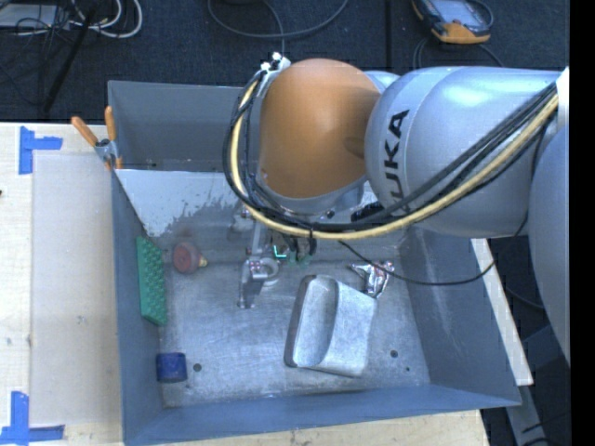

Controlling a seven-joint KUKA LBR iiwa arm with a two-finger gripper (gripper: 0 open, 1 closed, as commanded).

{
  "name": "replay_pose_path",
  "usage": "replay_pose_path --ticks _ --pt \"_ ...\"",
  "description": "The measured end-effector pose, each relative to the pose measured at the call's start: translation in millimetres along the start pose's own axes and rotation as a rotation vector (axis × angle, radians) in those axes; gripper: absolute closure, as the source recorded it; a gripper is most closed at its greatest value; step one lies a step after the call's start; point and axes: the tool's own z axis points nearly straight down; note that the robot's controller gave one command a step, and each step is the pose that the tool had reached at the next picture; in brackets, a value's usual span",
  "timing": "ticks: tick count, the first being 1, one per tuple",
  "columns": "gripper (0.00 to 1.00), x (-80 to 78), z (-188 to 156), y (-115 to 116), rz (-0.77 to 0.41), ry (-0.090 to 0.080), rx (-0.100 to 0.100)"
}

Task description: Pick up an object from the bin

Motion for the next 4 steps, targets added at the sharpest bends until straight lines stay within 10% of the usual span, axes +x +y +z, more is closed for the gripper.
replay_pose_path --ticks 1,2,3,4 --pt "0.00 -29.5 126.4 -60.5 -0.092 -0.001 0.002" --pt "0.00 -46.4 123.8 -119.8 0.012 -0.010 0.001" --pt "0.00 -50.8 158.4 -100.6 0.001 -0.010 -0.002" --pt "1.00 -51.7 154.5 -101.4 0.005 -0.010 -0.003"
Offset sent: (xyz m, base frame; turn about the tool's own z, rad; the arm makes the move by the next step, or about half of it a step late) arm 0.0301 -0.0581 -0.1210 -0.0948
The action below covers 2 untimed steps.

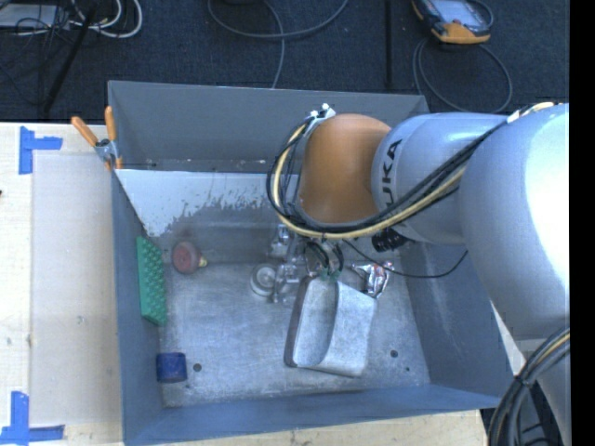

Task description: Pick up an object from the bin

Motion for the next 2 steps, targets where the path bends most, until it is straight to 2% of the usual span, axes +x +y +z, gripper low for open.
replay_pose_path --ticks 1,2 --pt "1.00 5.5 -86.3 3.3 -0.057 -0.006 0.001" --pt "1.00 3.5 -136.9 7.0 -0.062 -0.006 0.001"
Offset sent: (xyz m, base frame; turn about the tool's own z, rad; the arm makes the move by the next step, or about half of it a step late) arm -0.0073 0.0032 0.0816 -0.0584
